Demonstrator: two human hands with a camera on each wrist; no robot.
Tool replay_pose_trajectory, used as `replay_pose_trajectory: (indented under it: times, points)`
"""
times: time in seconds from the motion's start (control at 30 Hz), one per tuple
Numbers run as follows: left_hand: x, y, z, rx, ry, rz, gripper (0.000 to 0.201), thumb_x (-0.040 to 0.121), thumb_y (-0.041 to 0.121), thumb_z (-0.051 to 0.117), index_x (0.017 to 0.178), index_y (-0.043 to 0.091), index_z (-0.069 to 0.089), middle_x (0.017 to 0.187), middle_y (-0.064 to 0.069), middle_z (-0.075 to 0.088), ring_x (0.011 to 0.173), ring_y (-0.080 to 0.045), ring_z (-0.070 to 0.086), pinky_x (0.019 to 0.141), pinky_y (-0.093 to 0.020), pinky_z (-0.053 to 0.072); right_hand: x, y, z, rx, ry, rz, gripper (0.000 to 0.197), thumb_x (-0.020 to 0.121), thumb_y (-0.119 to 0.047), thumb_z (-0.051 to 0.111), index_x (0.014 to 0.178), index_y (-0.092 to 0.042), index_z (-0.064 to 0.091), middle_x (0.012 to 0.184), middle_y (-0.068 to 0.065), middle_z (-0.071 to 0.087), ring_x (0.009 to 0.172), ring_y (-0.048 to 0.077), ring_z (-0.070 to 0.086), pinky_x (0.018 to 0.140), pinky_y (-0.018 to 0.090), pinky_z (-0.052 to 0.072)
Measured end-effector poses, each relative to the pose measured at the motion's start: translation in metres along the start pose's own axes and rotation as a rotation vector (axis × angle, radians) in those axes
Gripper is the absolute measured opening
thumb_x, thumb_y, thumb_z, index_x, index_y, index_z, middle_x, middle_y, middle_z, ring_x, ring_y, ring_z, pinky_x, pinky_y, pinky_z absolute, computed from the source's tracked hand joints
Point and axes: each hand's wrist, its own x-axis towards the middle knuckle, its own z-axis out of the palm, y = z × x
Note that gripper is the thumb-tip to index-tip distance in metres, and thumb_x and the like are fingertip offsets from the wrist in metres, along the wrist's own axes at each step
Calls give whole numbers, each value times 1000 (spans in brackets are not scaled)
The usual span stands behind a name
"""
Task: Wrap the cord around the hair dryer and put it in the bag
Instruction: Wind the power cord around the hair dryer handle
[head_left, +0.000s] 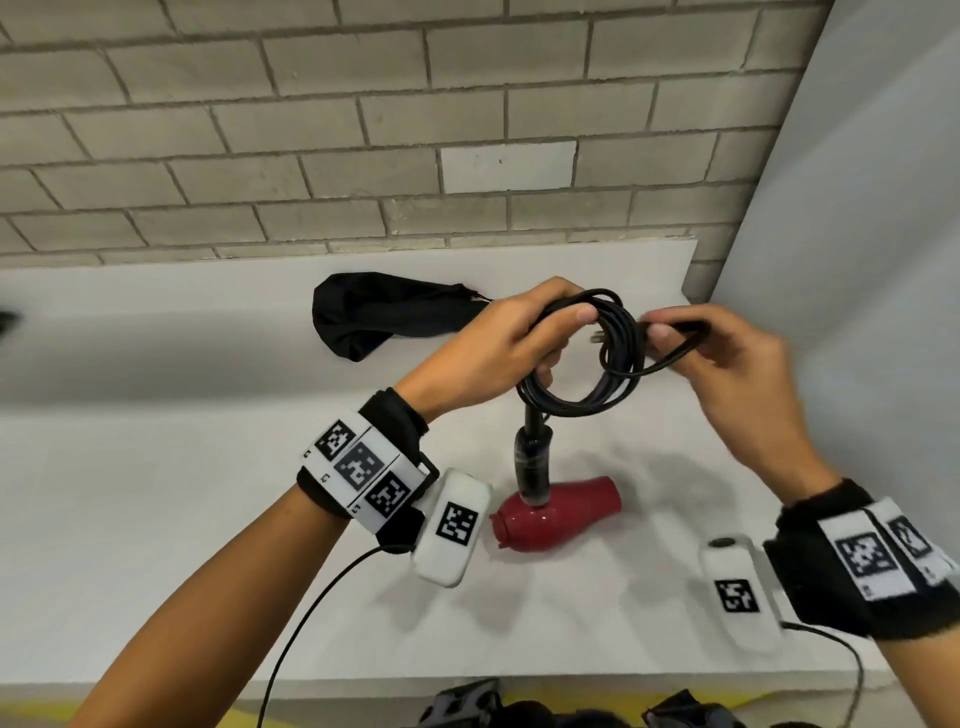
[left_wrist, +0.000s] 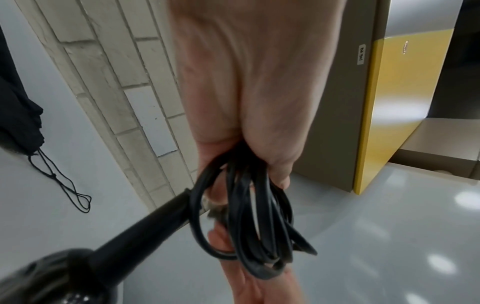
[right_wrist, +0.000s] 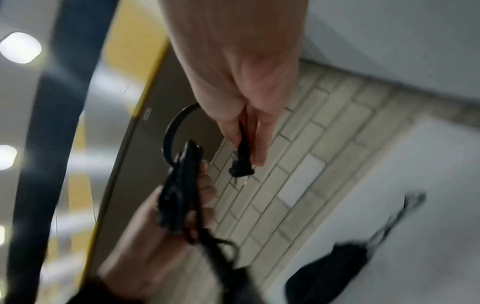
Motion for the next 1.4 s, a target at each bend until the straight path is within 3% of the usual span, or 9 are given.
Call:
replay_pose_trajectory:
  times: [0.2,0.37,0.5,0.73,0.87,0.97,1.2,1.33,1.4]
  points:
    - [-6,-8,-2,-2,57,-34,19,99,26,41,102,11,52,64,5,42,51,-9,48,59,-39,47,-4,0,24,461,-143,251,11,75,-9,65,86,-9,66,89,7,74,96,36,70,86,37,56]
    - [-7,-8,-1,-6,75,-47,24,100,26,40,101,5,51,67,4,39,54,-6,43,57,-25,43,-9,6,33,643,-208,335,11,80,-2,55,88,-6,62,82,2,75,85,20,73,74,26,57]
    - [-7,-8,5,27,111,-47,23,100,26,40,96,6,49,66,8,40,58,-6,41,58,-19,38,-7,6,42,734,-216,427,21,65,-11,67,85,-11,71,79,1,76,79,13,73,69,22,57]
    - [-9,-8,1,21,135,-61,26,99,27,40,96,2,46,65,6,42,51,-3,46,55,-20,39,-12,-5,52,928,-353,481,28,81,-10,48,80,-9,76,83,1,74,82,13,68,85,26,54]
    - [-5,-2,8,70,143,-22,19,100,25,40,96,8,46,62,8,45,52,-4,52,54,-27,48,-17,-4,54,1152,-314,612,42,83,-19,39,104,4,67,67,8,62,67,18,57,104,39,26]
    - [-3,2,14,98,157,0,19,99,28,40,94,10,46,61,7,43,55,-8,45,60,-37,52,-20,0,52,1248,-248,657,48,78,-21,42,118,2,56,69,8,57,77,21,51,113,39,20]
    - [3,1,10,153,172,-13,25,99,30,40,98,6,46,65,-1,46,60,-25,51,63,-46,49,-25,-4,36,1152,-312,560,47,66,-26,54,110,-9,56,88,8,66,93,21,59,108,47,29]
    - [3,-1,14,208,173,-7,26,99,28,41,102,3,47,67,-11,52,62,-28,56,60,-39,45,-19,-17,47,864,-263,591,43,61,-52,76,86,-20,60,72,-1,54,72,12,54,94,38,38]
    - [5,-4,16,221,179,-4,25,99,27,42,102,3,47,66,-12,52,61,-25,54,59,-35,44,-16,-22,56,744,-212,590,25,67,-38,78,68,-22,59,65,-3,47,66,10,47,93,39,35]
